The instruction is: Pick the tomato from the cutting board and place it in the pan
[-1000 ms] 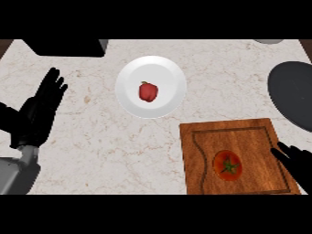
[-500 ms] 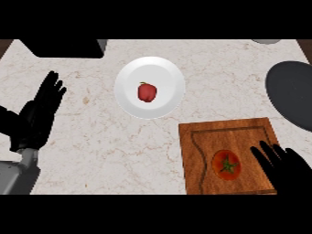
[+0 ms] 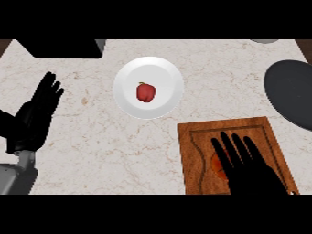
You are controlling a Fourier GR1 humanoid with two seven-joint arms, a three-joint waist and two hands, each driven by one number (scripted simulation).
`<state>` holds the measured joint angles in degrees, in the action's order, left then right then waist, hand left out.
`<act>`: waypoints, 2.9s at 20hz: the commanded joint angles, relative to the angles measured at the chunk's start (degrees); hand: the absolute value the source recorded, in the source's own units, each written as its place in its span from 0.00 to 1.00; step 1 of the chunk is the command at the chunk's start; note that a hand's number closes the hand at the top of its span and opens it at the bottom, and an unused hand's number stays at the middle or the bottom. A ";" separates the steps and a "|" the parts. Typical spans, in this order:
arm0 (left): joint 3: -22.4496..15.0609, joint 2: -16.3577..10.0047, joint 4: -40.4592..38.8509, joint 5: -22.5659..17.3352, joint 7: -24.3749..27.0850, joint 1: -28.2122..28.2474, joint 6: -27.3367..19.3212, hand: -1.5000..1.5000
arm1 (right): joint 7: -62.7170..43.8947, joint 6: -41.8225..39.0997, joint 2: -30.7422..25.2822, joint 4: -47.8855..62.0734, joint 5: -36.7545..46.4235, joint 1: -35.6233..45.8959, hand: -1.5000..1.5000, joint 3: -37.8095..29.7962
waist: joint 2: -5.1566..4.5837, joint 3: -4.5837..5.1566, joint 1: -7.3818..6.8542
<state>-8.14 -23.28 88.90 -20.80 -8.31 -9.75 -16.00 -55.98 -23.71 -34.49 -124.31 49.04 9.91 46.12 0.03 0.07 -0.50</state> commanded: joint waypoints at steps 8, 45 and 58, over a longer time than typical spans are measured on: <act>0.77 0.96 6.35 3.01 -3.04 3.51 -0.32 0.50 | -1.96 -4.13 9.18 10.55 7.19 0.11 0.00 -1.87 | 0.11 -0.08 0.21; 11.88 8.19 -0.83 9.13 -4.01 -1.45 10.73 0.50 | 31.36 10.39 19.89 33.71 20.70 -4.16 1.00 -15.02 | -0.01 -0.07 0.58; 10.48 10.30 4.72 11.19 -5.29 2.73 9.58 0.50 | 39.99 8.75 14.69 22.54 12.12 -3.03 1.00 -28.40 | 0.18 -0.07 0.52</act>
<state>2.35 -12.87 90.99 -9.48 -12.73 -8.92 -6.65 -15.90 -16.56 -18.17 -97.04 60.14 5.79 20.45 0.12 0.07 0.19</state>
